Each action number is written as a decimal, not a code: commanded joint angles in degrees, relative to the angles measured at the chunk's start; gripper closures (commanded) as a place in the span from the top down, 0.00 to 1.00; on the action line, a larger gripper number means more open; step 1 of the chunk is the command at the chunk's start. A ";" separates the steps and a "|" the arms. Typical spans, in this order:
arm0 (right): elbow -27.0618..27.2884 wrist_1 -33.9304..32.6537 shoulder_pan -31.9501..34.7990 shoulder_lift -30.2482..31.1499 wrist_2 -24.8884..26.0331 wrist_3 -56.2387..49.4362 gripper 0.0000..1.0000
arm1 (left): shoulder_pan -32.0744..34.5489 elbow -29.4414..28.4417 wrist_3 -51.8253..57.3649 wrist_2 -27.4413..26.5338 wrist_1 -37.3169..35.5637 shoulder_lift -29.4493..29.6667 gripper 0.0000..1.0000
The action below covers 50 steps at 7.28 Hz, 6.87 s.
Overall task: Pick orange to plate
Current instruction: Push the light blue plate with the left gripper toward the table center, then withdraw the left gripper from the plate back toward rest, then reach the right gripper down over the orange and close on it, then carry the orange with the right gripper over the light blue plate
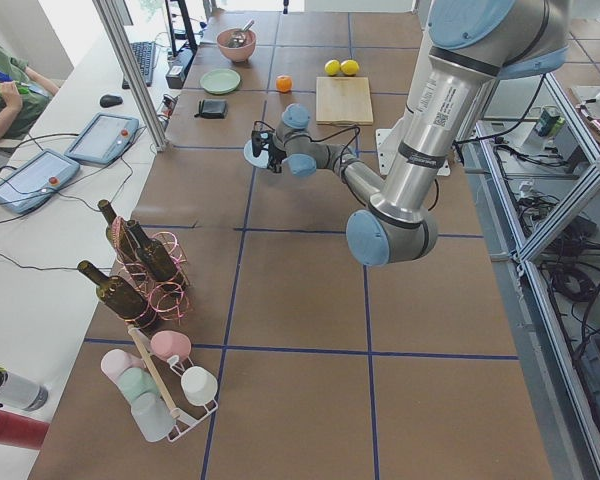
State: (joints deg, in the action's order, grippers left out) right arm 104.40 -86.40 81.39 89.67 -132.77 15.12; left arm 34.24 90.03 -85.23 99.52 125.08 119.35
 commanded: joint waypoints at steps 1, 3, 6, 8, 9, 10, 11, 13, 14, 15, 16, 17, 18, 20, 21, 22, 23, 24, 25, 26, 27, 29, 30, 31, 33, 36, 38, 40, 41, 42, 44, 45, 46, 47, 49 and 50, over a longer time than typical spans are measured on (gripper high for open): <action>0.02 0.00 0.00 0.07 -0.03 0.00 1.00 | -4.51 -3.45 -1.87 -3.46 -1.15 4.22 0.00; -0.07 0.00 0.00 0.07 -0.03 0.00 1.00 | -5.40 -3.54 -1.87 -3.46 -1.15 4.75 0.00; 0.02 0.00 0.00 0.15 -0.03 0.00 1.00 | -6.02 -3.37 -1.26 -3.46 -1.15 4.75 0.72; 0.10 0.00 0.00 0.50 -0.03 0.00 1.00 | -5.67 -2.50 2.23 -2.85 -1.50 4.14 1.00; 0.37 0.00 0.00 0.50 -0.03 0.09 1.00 | -3.76 0.99 8.96 -1.80 -8.98 3.96 1.00; 0.63 0.17 0.00 0.42 -0.03 0.09 1.00 | 0.35 7.64 17.38 1.95 -17.15 1.70 1.00; 0.63 2.44 -0.09 0.16 -0.03 0.18 1.00 | 4.83 14.58 25.99 5.91 -23.32 -2.93 1.00; 0.54 6.92 -0.26 0.41 -2.30 0.00 1.00 | 18.52 20.26 48.21 12.68 -28.48 -9.97 1.00; 0.54 11.47 -2.18 0.42 -2.49 0.00 1.00 | 27.72 20.10 58.49 19.76 -28.57 -14.54 1.00; 0.46 14.38 -4.11 0.07 -2.32 0.09 1.00 | 36.78 17.49 68.25 27.40 -30.05 -19.19 1.00; 0.46 14.41 -6.13 -0.72 -1.97 -0.08 1.00 | 44.18 13.72 77.57 32.00 -32.33 -21.50 1.00; 0.80 14.41 -6.50 -1.07 -2.40 -0.09 1.00 | 50.25 10.46 86.89 32.40 -36.70 -22.48 1.00; 1.42 14.41 -7.29 -1.08 -2.49 0.00 1.00 | 51.62 9.65 93.94 32.31 -37.96 -25.54 1.00; 2.56 13.98 -9.91 -1.08 -1.97 0.61 1.00 | 58.74 6.92 94.90 32.67 -37.27 -32.14 1.00; 2.74 13.97 -14.02 -1.25 0.30 4.10 1.00 | 58.75 6.92 94.72 32.58 -37.36 -33.73 1.00; 2.57 14.41 -19.80 -3.25 5.11 10.74 1.00 | 58.49 6.22 94.63 32.66 -37.01 -33.57 1.00; 2.39 14.59 -25.69 -4.23 10.64 16.38 1.00 | 58.49 6.65 94.46 32.67 -36.84 -33.65 1.00; 1.95 14.59 -28.80 -5.81 13.74 19.22 1.00 | 58.49 6.83 94.45 32.67 -36.83 -33.66 1.00; 0.12 14.50 -31.26 -7.48 16.81 20.47 1.00 | 58.66 7.26 94.45 32.67 -36.83 -33.74 1.00; -1.46 14.59 -32.59 -8.02 18.06 20.48 1.00 | 58.67 7.35 94.54 32.67 -36.83 -33.83 1.00; -2.87 14.59 -33.04 -8.80 19.03 20.48 1.00 | 58.67 7.36 94.54 32.67 -36.83 -33.83 1.00; -5.95 14.59 -34.53 -10.48 20.18 20.39 1.00 | 58.67 7.18 94.54 32.67 -36.83 -33.83 1.00; -6.40 14.59 -34.80 -10.48 20.62 20.30 1.00 | 58.67 7.09 94.54 32.67 -36.83 -33.83 1.00; -6.75 14.59 -35.07 -10.48 20.89 20.22 1.00 | 58.67 7.18 94.54 32.67 -36.83 -33.83 1.00; -8.07 14.59 -36.03 -10.66 22.20 20.30 1.00 | 58.67 7.27 94.54 32.67 -36.75 -33.83 1.00; -11.32 14.59 -36.74 -13.03 23.17 19.96 0.93 | 58.67 7.09 94.54 32.67 -36.83 -33.83 1.00; -10.80 14.59 -36.65 -13.03 23.17 20.39 0.31 | 58.67 7.18 94.54 32.67 -36.75 -33.83 1.00; -9.57 13.72 -36.65 -16.87 22.91 22.13 0.16 | 58.67 7.18 94.63 32.67 -36.83 -33.83 1.00; -9.82 12.23 -37.00 -20.90 22.74 25.28 0.17 | 58.67 7.27 94.63 32.67 -36.83 -33.83 1.00; -9.65 7.08 -37.87 -25.99 22.73 27.75 0.18 | 58.67 7.27 94.54 32.67 -36.83 -33.83 1.00; -10.53 0.11 -42.16 -35.84 23.61 36.70 0.20 | 58.67 7.36 94.54 32.75 -36.83 -33.83 1.00; -12.27 -0.17 -44.97 -39.36 26.83 40.39 0.21 | 58.67 7.44 94.54 32.75 -36.83 -33.83 1.00; -16.90 -0.09 -47.87 -44.10 30.17 44.26 0.22 | 58.67 7.44 94.54 32.75 -36.83 -33.83 1.00; -23.21 0.00 -49.73 -49.19 32.73 46.82 0.23 | 58.67 7.36 94.63 32.75 -36.83 -33.83 1.00; -28.72 0.35 -52.72 -51.88 36.17 48.60 0.26 | 58.67 7.44 94.63 32.75 -36.83 -33.83 1.00; -29.07 0.35 -53.43 -51.70 36.70 48.69 0.34 | 58.67 7.44 94.63 32.75 -36.83 -33.92 1.00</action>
State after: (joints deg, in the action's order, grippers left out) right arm 76.69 -86.09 29.25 38.42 -97.31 63.26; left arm 92.90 97.43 9.40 132.28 88.24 85.50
